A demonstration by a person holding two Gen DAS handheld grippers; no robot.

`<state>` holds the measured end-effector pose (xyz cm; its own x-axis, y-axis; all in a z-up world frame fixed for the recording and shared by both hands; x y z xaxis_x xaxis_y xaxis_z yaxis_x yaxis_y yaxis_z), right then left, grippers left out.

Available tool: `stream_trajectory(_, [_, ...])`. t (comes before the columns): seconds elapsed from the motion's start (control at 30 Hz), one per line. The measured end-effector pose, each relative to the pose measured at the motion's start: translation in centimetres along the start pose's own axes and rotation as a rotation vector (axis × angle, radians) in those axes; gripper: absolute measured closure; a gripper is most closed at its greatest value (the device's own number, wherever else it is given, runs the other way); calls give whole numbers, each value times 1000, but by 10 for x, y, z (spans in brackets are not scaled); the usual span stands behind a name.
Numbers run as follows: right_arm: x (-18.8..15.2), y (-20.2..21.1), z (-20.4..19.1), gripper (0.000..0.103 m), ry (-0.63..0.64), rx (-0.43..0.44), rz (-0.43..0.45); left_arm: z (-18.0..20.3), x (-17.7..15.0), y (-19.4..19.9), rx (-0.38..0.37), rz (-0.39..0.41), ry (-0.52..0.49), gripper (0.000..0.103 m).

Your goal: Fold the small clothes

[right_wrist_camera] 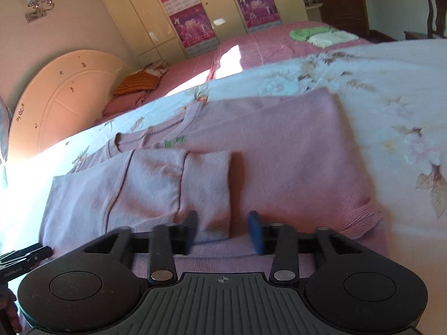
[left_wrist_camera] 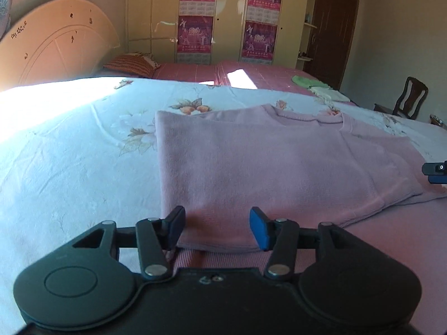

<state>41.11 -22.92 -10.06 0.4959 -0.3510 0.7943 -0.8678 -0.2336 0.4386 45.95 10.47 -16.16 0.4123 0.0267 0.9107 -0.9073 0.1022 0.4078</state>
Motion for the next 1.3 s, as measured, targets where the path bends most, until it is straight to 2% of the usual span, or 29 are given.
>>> stream_trajectory(0.13, [16,-19,2,46,-54,13,-4,22,20,-19,-56,41,8,48])
stream_trajectory(0.23, [18,-48,1,46,-72,8,-32,50,27,-42,-97,62,-37,41])
stream_trajectory(0.27, [16,-57,2,49,-84,0,-48,56,26,-50,-103,54,-42,41])
stream_trajectory(0.3, [13,-65,4,54,-105,3,-66,63,23,-58,-114,38,-39,41])
stream_trajectory(0.37, [8,-73,6,87,-117,34,-92,71,13,-71,-131,-15,-43,42])
stream_trajectory(0.43, [5,-71,3,96,-74,52,-99,72,2,-77,-120,-49,-55,43])
stream_trajectory(0.53, [8,-53,3,98,-13,54,-80,61,-7,-67,-120,-28,-55,40])
stream_trajectory(0.57, [5,-48,5,102,18,31,-80,56,-8,-63,-131,-23,-39,40])
stream_trajectory(0.6, [-1,-47,8,103,54,0,-90,54,-8,-63,-146,-22,-27,40])
stream_trajectory(0.67, [-5,-46,14,103,61,-1,-80,52,-3,-65,-158,-37,-18,41])
stream_trajectory(0.73, [5,-40,18,103,39,-38,-19,49,13,-63,-136,6,-45,42])
stream_trajectory(0.77, [11,-36,16,103,40,-32,17,43,24,-63,-112,46,-67,36])
stream_trajectory(0.83, [20,-35,7,103,49,-8,39,24,40,-76,-65,62,-58,29])
stream_trajectory(0.93, [19,-48,-7,103,91,7,20,-6,50,-113,-10,-11,-25,30])
stream_trajectory(1.0, [18,-60,-13,103,99,19,1,-21,42,-138,-5,-95,-44,29])
stream_trajectory(1.03, [16,-67,-14,103,107,10,-11,-25,40,-144,-19,-101,-52,26])
stream_trajectory(1.1, [9,-83,-5,103,114,-49,-47,-30,45,-142,-11,-101,-15,31])
stream_trajectory(1.13, [12,-85,1,103,94,-90,-31,-28,49,-136,9,-95,-14,34])
stream_trajectory(1.17, [17,-84,7,103,62,-129,-22,-21,54,-124,19,-56,-22,34])
stream_trajectory(1.23, [23,-80,-2,102,51,-99,17,4,59,-106,-64,7,-23,27])
stream_trajectory(1.3, [21,-85,-33,102,110,-20,9,37,55,-101,-125,31,-47,26])
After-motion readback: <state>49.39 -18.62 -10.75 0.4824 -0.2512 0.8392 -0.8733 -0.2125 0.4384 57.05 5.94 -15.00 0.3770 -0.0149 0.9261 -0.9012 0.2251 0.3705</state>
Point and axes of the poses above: each gripper's, at about its wrist camera, not at the fingertips, and y roughly against the way its jaws point, z to its right, x to its top, the point moved 6 cm from there along -y, roughly the way its jaws point, and after that the axes turned 15 degrees about z, right-handed, at the moved point
